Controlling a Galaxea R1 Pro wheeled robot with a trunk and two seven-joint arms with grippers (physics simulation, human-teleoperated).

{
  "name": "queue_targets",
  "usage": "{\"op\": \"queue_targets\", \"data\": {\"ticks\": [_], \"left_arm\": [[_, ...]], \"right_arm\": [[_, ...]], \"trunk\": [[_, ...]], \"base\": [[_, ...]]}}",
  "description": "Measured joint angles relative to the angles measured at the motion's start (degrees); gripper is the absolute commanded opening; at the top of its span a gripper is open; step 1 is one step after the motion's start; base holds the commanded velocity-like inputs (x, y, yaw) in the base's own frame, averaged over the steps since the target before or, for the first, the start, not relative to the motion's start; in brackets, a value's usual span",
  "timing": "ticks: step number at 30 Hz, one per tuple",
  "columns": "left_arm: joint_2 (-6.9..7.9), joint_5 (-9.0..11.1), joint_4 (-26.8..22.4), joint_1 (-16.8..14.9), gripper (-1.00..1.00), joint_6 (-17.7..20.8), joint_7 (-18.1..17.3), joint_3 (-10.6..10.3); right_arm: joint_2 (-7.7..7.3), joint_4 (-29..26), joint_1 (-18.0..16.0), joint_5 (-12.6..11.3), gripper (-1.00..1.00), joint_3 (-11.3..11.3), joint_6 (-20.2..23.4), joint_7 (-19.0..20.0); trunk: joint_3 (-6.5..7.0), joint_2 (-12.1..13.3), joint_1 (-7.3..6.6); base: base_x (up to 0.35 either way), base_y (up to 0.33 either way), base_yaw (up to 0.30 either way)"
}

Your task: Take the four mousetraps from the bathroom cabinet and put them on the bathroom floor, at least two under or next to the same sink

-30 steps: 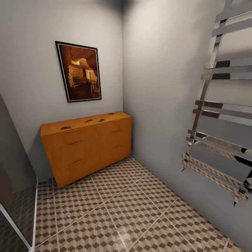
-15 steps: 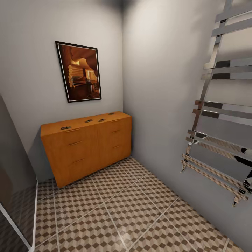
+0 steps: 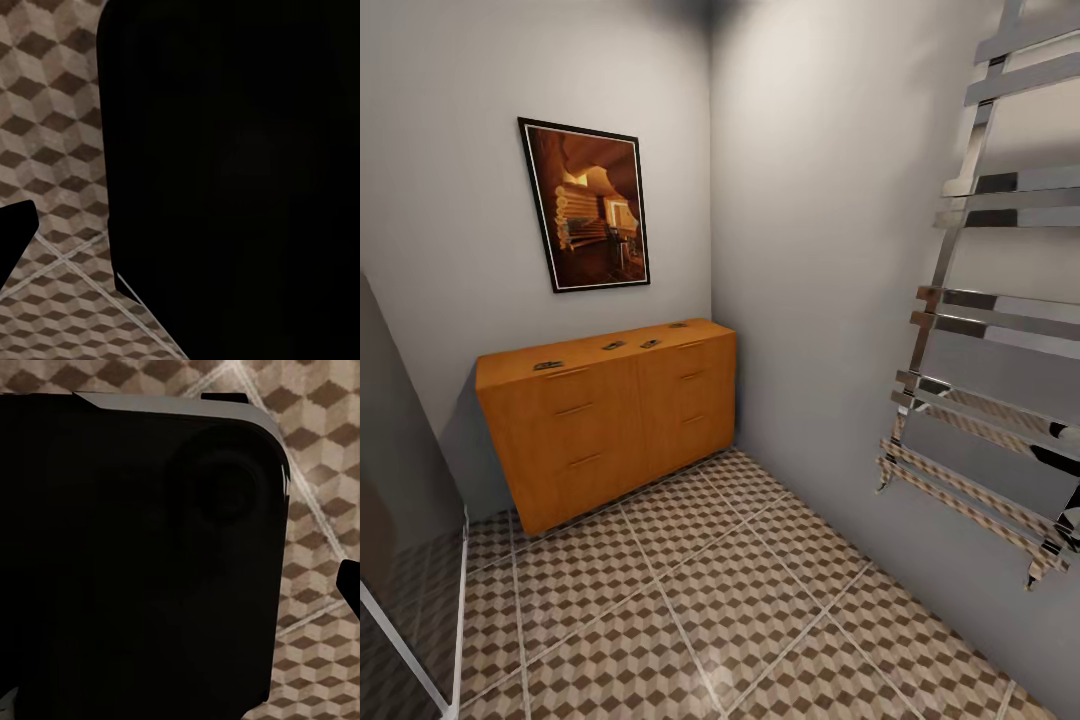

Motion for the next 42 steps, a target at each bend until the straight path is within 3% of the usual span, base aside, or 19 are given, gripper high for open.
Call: {"op": "queue_targets", "data": {"ticks": [23, 24, 33, 42], "left_arm": [[-0.27, 0.0, -5.0, 0.0, 1.00, -0.1, 0.1, 0.2], [-0.25, 0.0, -7.6, 0.0, 1.00, -0.1, 0.1, 0.2], [0.05, -0.1, -14.2, 0.0, 1.00, -0.1, 0.3, 0.2], [1.39, -0.1, -20.8, -0.1, 1.00, -0.1, 0.3, 0.3]], "right_arm": [[0.00, -0.2, 0.0, 0.0, 1.00, 0.1, -0.2, 0.0], [0.00, -0.2, 0.0, 0.0, 1.00, 0.1, -0.3, 0.0], [0.00, -0.3, 0.0, 0.1, 1.00, 0.1, -4.0, 0.0], [-0.01, -0.4, 0.0, 0.1, 1.00, 0.1, -7.8, 0.0]], "trunk": [[0.01, 0.0, 0.00], [0.01, 0.0, 0.00], [0.01, 0.0, 0.00], [0.01, 0.0, 0.00]], "base": [[0.000, 0.000, 0.000], [0.000, 0.000, 0.000], [0.000, 0.000, 0.000], [0.000, 0.000, 0.000]]}}
